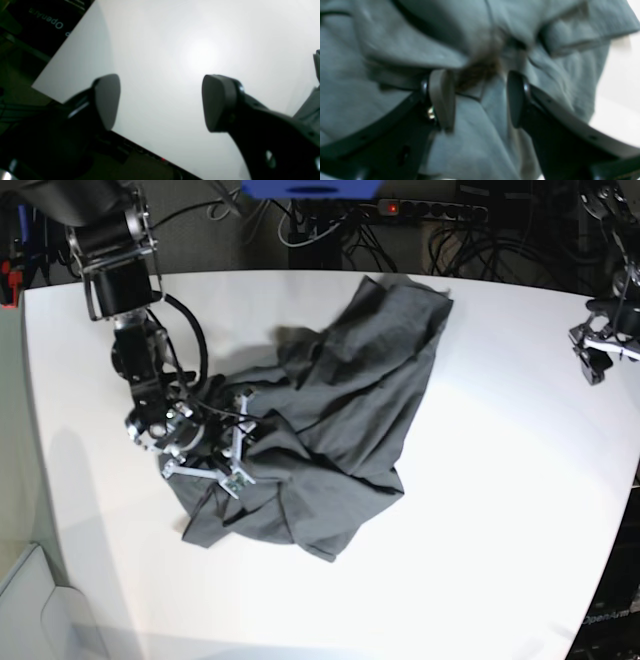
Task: Layout the t-shirt on the table in an organized manner, then fold the t-shirt properly
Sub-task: 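Regrasp the shirt fabric with the right gripper near the bunched part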
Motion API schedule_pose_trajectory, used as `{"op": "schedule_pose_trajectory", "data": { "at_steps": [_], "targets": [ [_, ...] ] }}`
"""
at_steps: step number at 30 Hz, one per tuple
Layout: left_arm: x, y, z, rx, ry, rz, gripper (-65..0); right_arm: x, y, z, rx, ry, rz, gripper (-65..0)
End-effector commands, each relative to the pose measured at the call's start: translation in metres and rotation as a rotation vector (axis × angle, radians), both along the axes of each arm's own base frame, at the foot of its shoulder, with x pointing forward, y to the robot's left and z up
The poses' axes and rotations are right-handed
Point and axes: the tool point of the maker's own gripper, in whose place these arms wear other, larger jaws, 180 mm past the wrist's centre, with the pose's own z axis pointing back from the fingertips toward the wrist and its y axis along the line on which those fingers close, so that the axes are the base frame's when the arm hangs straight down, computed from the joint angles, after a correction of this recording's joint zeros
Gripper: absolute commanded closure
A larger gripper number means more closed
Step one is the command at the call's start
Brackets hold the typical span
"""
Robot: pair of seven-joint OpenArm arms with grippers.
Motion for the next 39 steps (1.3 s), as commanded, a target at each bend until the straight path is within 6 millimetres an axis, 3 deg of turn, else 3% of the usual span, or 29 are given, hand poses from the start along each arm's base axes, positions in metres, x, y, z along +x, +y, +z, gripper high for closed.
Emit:
{"op": "schedule_pose_trajectory", "data": {
  "at_steps": [1,4,6,14,15,18,22,25,28,31,36,39],
  "targets": [
    [0.006,0.004,0.014,0.032,-0.037,-0.008,-49.6,0.012,0.003,0.016,0.016,-0.046,0.024,-33.9],
    [0.005,0.004,0.013,0.032,-0.035,-0.007,-49.6,0.006,0.019,0.013,0.019,-0.034,0.076,-32.7],
    [0.005,0.003,0.012,0.029,-0.035,-0.006,-49.6,0.004,0.025,0.012,0.015,-0.030,0.096,-28.5],
    [0.003,0.003,0.011,0.028,-0.031,-0.004,-49.6,0.001,0.043,0.013,0.003,-0.034,0.156,-1.1],
    [0.003,0.003,0.011,0.028,-0.031,-0.004,-49.6,0.002,0.045,0.014,-0.001,-0.037,0.168,0.0],
    [-0.001,0.011,0.014,0.036,-0.036,0.018,-49.6,0.005,0.050,0.020,-0.004,-0.054,0.183,-0.3],
    [-0.010,0.028,0.022,0.046,-0.052,0.076,-49.6,0.018,0.063,0.047,0.013,-0.123,0.201,-0.2],
    [-0.015,0.038,0.027,0.057,-0.059,0.107,-49.6,0.026,0.069,0.074,0.004,-0.184,0.211,-0.2],
    [-0.016,0.040,0.028,0.060,-0.062,0.113,-49.6,0.030,0.091,0.103,0.016,-0.246,0.247,-0.2],
    [-0.017,0.040,0.028,0.060,-0.060,0.113,-49.6,0.033,0.108,0.115,-0.019,-0.262,0.292,-0.1],
    [-0.023,0.040,0.024,0.063,-0.041,0.113,-49.6,0.032,0.123,0.119,0.003,-0.267,0.310,0.0],
    [-0.023,0.039,0.025,0.064,-0.041,0.109,-49.6,0.035,0.146,0.132,0.058,-0.291,0.330,-0.1]
  ]
}}
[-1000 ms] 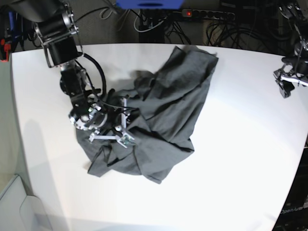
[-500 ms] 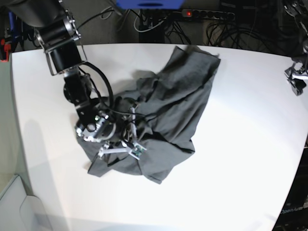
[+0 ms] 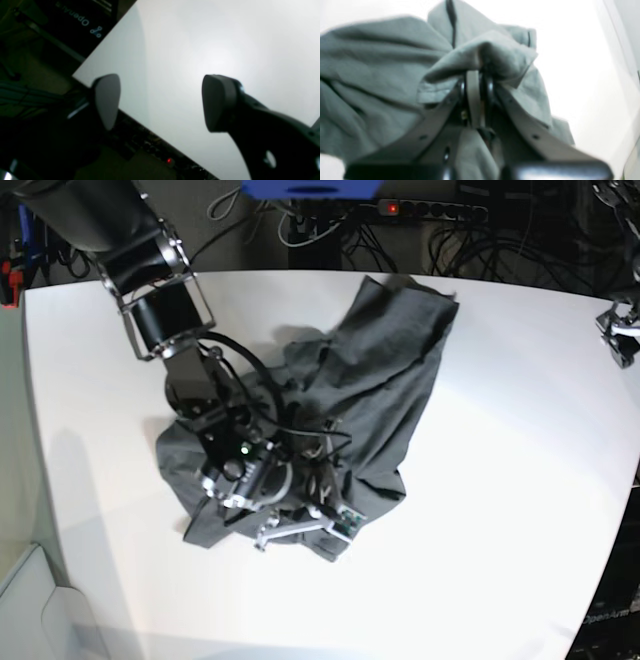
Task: Layout the t-shirt on the table in an organized manner, then fold the t-shirt properly
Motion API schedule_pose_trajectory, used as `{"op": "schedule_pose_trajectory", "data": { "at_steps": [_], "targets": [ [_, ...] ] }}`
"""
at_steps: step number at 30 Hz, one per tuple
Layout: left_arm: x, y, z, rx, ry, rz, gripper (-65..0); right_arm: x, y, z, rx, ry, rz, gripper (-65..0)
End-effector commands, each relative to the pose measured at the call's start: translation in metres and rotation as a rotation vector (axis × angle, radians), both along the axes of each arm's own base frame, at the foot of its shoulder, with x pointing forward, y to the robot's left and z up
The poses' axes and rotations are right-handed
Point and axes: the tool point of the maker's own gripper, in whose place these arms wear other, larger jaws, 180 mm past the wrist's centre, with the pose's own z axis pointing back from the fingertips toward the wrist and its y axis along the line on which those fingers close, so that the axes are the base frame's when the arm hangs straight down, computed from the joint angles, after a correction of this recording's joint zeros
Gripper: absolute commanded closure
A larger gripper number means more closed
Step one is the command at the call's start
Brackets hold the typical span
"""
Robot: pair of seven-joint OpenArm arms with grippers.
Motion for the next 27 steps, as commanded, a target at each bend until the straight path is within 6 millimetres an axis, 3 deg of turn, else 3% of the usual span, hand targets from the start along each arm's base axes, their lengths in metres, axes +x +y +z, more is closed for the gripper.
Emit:
{"op": "schedule_pose_trajectory", "data": {
  "at_steps": [1,5,7,13,22,27],
  "targets": [
    [0.007,0.002,0.017,0.040,-0.040,-0.016,-49.6,0.016,0.026,0.034,0.083,-0.065,0.033,-0.1],
    [0.001,0.003,0.019,0.053,-0.029,-0.017,-49.6,0.022,0.083,0.052,0.167,-0.033,0.087,-0.1],
    [-0.004,0.004,0.023,0.065,-0.028,-0.012,-49.6,0.024,0.090,0.050,0.142,-0.035,0.116,-0.1],
    [-0.016,0.012,0.026,0.070,-0.036,0.037,-49.6,-0.020,0.148,0.045,0.165,-0.037,0.305,-0.1],
    [-0.020,0.010,0.021,0.058,-0.027,0.043,-49.6,-0.024,0.160,0.052,0.271,-0.022,0.305,-0.9],
    [-0.018,0.008,0.020,0.052,-0.027,0.035,-49.8,-0.026,0.161,0.051,0.281,-0.020,0.307,-13.4]
  ]
}}
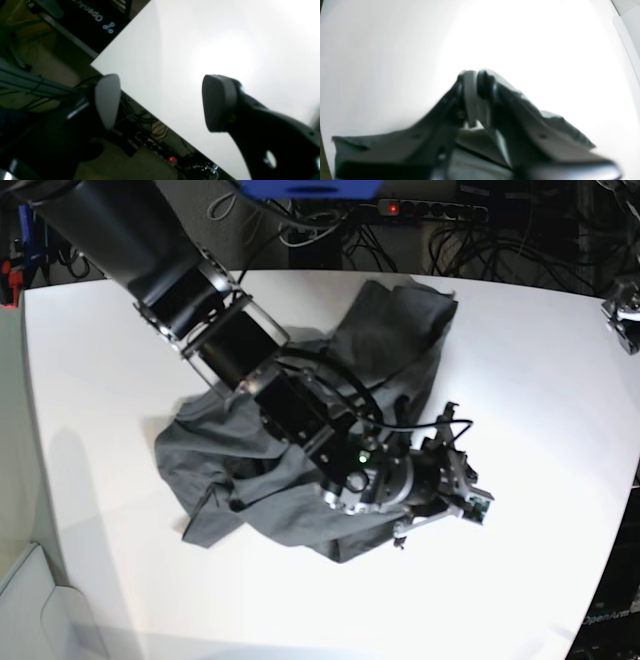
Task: Layout the t-shirt on the table in an organized manner, then fold the t-shirt properly
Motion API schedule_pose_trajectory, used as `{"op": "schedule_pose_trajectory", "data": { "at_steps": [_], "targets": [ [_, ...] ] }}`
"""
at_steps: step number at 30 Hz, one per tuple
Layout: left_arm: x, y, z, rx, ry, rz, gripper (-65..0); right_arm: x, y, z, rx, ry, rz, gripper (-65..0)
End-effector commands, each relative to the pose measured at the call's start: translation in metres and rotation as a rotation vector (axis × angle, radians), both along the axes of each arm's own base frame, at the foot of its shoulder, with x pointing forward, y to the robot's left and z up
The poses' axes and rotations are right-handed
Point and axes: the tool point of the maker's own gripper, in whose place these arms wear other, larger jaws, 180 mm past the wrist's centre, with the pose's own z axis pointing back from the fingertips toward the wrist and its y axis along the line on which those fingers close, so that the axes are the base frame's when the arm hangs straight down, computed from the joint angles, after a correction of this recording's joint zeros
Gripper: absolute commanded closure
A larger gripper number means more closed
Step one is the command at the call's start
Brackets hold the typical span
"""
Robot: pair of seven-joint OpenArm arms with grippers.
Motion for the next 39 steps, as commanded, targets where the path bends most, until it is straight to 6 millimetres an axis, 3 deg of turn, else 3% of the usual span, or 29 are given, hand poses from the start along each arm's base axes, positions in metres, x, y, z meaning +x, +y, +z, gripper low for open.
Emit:
{"op": "schedule_pose_trajectory", "data": {
  "at_steps": [1,5,11,13,19,22,25,31,35,39],
  "targets": [
    [0.007,0.001,0.011,0.035,-0.023,-0.024,-49.9,0.006,0.010,0.026,0.057,-0.039,0.010,-16.8],
    [0.015,-0.012,0.006,0.021,-0.023,-0.066,-49.9,-0.008,0.013,0.015,0.069,-0.007,0.021,-25.7],
    [0.046,-0.042,0.003,-0.026,-0.064,-0.147,-49.9,-0.016,0.014,0.038,0.132,-0.044,0.018,-28.3],
    [0.066,-0.060,0.004,-0.050,-0.096,-0.195,-49.9,-0.007,-0.018,0.022,0.085,-0.026,-0.048,-28.3],
    [0.123,-0.127,0.004,-0.155,-0.181,-0.334,-49.9,0.022,-0.130,0.016,-0.026,-0.072,-0.255,-28.3],
    [0.149,-0.145,-0.014,-0.220,-0.171,-0.346,-49.8,0.032,-0.178,0.017,-0.068,-0.090,-0.347,-28.3],
    [0.166,-0.160,-0.038,-0.253,-0.121,-0.356,-49.8,0.028,-0.224,0.013,-0.109,-0.088,-0.438,-28.3],
    [0.201,-0.198,-0.061,-0.287,-0.124,-0.419,-49.6,0.012,-0.283,0.014,-0.145,-0.107,-0.548,-28.3],
    [0.213,-0.221,-0.077,-0.289,-0.122,-0.462,-49.6,-0.008,-0.314,0.013,-0.168,-0.114,-0.605,-28.3],
    [0.218,-0.225,-0.088,-0.297,-0.113,-0.458,-49.6,-0.023,-0.340,0.011,-0.172,-0.105,-0.675,-28.3]
  ]
}}
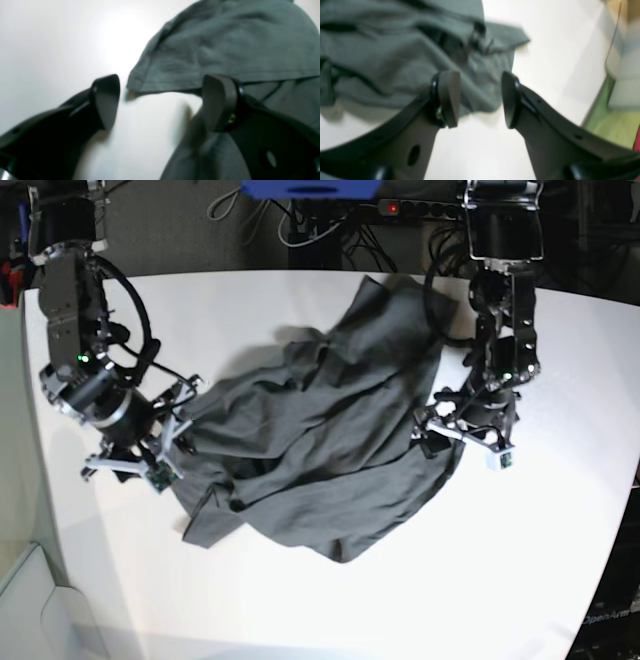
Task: Layout the t-shirt on the table in an organized manner, then fold the t-shirt properly
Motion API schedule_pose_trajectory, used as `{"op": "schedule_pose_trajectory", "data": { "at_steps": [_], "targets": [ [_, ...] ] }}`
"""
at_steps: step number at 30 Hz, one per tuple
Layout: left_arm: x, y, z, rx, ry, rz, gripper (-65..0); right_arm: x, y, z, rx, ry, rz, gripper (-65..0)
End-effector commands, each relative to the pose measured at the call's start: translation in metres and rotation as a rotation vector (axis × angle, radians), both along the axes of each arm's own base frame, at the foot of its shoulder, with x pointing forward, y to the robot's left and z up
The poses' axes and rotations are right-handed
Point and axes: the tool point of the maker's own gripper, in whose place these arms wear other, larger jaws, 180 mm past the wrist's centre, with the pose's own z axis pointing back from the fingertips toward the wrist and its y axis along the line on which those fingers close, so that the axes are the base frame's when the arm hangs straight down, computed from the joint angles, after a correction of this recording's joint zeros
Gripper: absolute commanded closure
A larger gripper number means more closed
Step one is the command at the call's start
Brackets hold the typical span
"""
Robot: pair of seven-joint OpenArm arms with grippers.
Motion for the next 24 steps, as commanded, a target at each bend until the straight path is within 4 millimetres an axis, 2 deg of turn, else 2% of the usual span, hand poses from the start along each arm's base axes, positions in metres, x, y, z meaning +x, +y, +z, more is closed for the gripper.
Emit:
{"op": "schedule_pose_trajectory", "data": {
  "at_steps": [1,4,7,17,22,24],
  "targets": [
    [0.016,0.002,0.022,0.002,-0.076,0.005,-49.6,0.004,-0.008,0.015,0.002,-0.051,-0.011,-28.3],
    [0.015,0.004,0.022,0.002,-0.077,0.008,-49.6,-0.003,-0.026,0.010,-0.018,-0.036,-0.047,-28.3],
    [0.014,0.005,0.017,0.004,-0.064,0.010,-49.6,-0.009,-0.034,0.004,-0.026,-0.018,-0.065,-28.2],
    [0.022,0.005,-0.013,-0.022,0.024,0.026,-49.6,-0.023,-0.064,0.004,-0.061,-0.004,-0.107,-28.1],
    [0.021,-0.005,-0.018,-0.043,0.037,0.019,-49.4,-0.034,-0.091,0.003,-0.063,-0.001,-0.182,-28.1],
    [0.021,-0.006,-0.017,-0.042,0.032,0.014,-47.0,-0.035,-0.097,0.005,-0.069,-0.006,-0.196,-28.1]
  ]
}}
